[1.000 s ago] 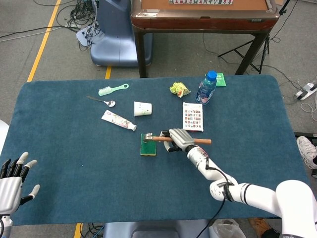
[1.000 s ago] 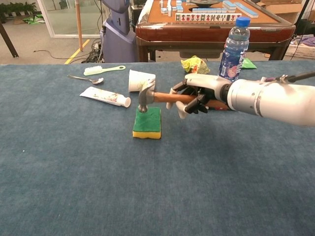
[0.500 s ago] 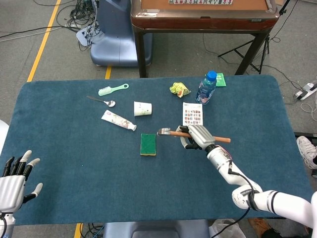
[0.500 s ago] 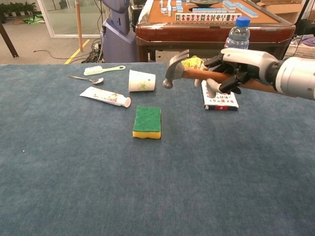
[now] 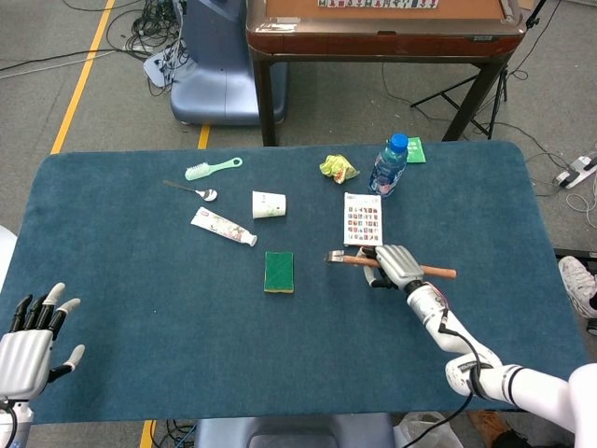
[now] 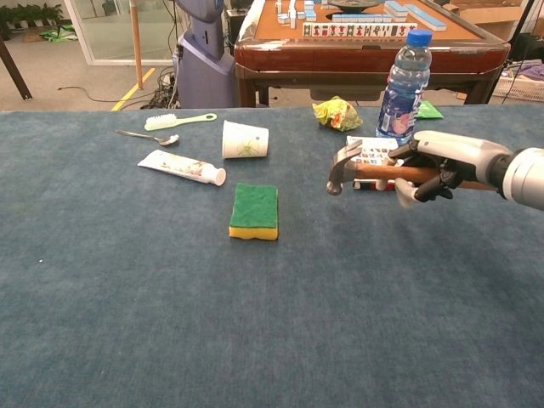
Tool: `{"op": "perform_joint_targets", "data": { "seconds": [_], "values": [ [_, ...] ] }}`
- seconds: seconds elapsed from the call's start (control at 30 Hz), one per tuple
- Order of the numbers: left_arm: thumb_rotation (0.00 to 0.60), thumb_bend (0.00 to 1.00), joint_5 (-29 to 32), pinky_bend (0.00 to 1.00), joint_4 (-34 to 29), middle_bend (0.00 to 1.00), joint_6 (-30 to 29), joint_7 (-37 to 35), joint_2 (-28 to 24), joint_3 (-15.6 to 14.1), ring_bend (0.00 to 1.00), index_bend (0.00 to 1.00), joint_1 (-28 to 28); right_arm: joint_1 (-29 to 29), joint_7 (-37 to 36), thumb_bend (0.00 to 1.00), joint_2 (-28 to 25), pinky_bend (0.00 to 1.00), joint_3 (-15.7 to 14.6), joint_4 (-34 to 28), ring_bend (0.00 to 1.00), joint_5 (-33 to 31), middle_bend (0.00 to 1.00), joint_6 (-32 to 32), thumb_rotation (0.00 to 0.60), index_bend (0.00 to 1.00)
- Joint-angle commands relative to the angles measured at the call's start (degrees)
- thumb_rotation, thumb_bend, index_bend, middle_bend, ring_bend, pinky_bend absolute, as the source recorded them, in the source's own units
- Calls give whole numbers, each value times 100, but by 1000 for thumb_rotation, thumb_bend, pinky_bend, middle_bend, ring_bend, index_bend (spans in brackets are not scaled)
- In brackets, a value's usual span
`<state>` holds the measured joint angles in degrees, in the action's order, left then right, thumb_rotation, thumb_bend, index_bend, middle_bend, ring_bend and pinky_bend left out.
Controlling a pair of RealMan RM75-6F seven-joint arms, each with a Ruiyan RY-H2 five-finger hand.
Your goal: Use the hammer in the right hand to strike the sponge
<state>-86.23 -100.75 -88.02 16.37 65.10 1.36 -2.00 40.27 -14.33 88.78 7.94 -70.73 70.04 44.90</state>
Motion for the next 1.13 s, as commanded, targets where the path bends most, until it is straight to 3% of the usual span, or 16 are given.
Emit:
{"op": "perform_joint_targets", "data": {
  "seconds": [0.03,0.17,0.4,0.5,0.57,0.8,0.9,1.13],
  "values": [
    [600,243,11,9,-2,65,-6,1,-5,-2,82,204,8,-28,-261,817,413,725,-59,584,674,181,758,14,600,680],
    [600,243,32,9,1,65,-12,2,-13,-3,82,203,21,-49,-495,735,636,633,-112,991,580,399,660,80,600,575],
    [600,243,56,9,18,65,38,12,-2,11,82,203,-10,-106,-774,424,726,357,-162,1234,257,660,319,219,600,148],
    [600,243,68,9,11,65,63,17,-3,20,81,203,-28,-156,-827,395,696,232,-184,1223,158,785,197,379,600,15],
    [600,243,62,9,14,65,66,13,1,29,81,203,-39,-228,-779,393,641,218,-208,1195,133,878,156,575,600,0],
    [600,243,111,9,88,65,102,-3,41,89,82,203,-92,-744,-146,394,57,218,-225,459,117,950,169,1519,600,0],
    [600,243,119,9,134,65,94,-6,76,131,81,203,-121,-1039,528,398,-390,217,-249,-140,133,855,243,1911,600,0],
    [600,243,162,9,232,65,191,-80,105,170,82,203,-200,-1928,1697,399,-1571,216,-396,-1776,155,616,295,2978,600,0]
  ]
}}
